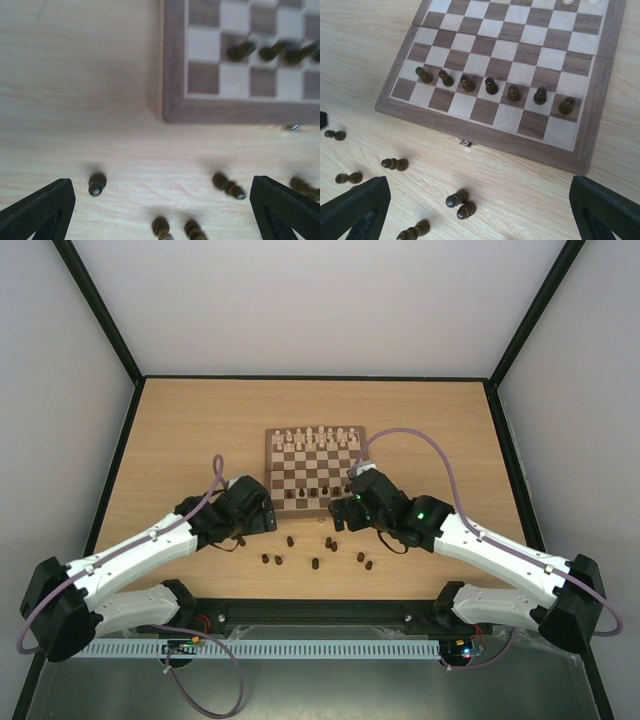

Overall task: Set up the chess pieces on the board
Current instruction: Pick up the chess piece at the center of the board.

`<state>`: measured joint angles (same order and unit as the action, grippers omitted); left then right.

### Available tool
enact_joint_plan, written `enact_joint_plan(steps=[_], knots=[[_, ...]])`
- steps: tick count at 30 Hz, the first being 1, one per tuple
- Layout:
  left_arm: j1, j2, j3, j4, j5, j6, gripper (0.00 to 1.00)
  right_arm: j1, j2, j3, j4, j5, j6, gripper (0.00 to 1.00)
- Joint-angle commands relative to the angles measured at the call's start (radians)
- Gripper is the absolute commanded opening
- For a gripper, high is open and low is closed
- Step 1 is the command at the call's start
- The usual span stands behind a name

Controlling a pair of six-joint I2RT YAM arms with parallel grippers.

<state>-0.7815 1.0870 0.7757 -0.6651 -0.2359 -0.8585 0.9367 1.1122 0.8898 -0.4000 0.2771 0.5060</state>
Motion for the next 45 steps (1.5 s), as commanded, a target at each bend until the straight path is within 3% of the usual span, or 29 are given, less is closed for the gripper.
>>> enact_joint_plan(steps=[1,8,17,32,45], knots=[[0.007,0.047,-0.088,-0.023,0.138,-0.059,0.99,0.005,-0.023,-0.037,0.04,-0.068,0.008,0.99],[0.007,0.061,-0.176,-0.006,0.109,-0.127,0.94,0.005,-0.073,-0.089,0.072,-0.154,0.002,0.99],[0.007,0.15,-0.174,0.007,0.04,-0.14,0.68,0.005,-0.068,-0.101,0.103,-0.228,-0.01,0.92],[0.022,0.213,-0.138,0.009,-0.005,-0.103,0.31,0.005,-0.066,-0.106,0.113,-0.239,-0.014,0.91],[0.036,0.217,-0.134,0.002,-0.026,-0.088,0.16,0.005,-0.057,-0.107,0.118,-0.253,-0.018,0.9]])
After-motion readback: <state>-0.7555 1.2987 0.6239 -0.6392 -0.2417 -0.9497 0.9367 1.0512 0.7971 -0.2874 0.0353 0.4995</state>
